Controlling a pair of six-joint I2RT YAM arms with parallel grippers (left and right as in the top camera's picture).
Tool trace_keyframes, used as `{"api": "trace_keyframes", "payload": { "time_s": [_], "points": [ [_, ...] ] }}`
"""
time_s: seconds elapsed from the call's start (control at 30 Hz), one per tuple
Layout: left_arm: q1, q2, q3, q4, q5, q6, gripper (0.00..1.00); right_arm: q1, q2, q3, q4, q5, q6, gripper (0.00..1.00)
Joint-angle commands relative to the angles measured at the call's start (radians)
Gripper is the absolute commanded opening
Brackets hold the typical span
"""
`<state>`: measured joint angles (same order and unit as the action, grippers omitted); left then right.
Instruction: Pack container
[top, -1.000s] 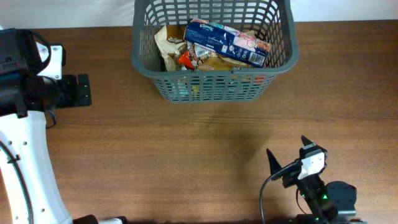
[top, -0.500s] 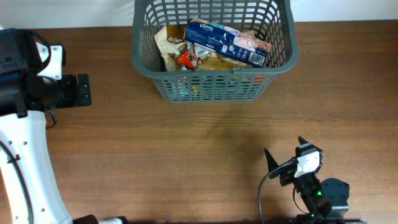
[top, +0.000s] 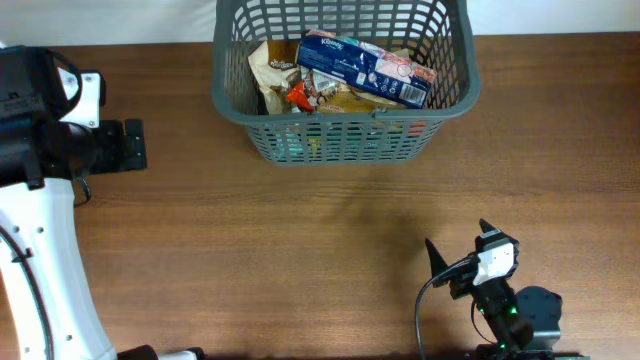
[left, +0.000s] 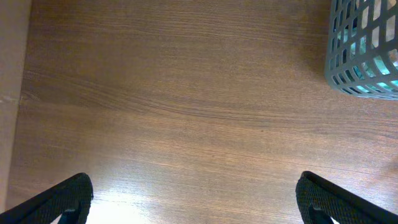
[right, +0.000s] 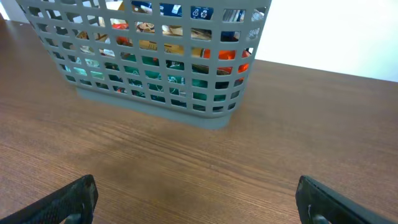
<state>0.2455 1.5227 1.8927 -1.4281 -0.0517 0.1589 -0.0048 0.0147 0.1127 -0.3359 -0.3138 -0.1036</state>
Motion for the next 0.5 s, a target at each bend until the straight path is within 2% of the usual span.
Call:
{"api": "trace_keyframes", "payload": {
  "time_s": [0.0, 0.47],
  "points": [
    [0.006, 0.003, 0.005, 0.0, 0.011, -0.012, 0.99, 0.005, -0.011, -0.01, 0.004, 0.012, 0.008, 0.99],
    [0.012, 0.002, 0.004, 0.0, 0.007, -0.012, 0.99, 0.005, -0.011, -0.01, 0.004, 0.012, 0.008, 0.99]
  ]
}}
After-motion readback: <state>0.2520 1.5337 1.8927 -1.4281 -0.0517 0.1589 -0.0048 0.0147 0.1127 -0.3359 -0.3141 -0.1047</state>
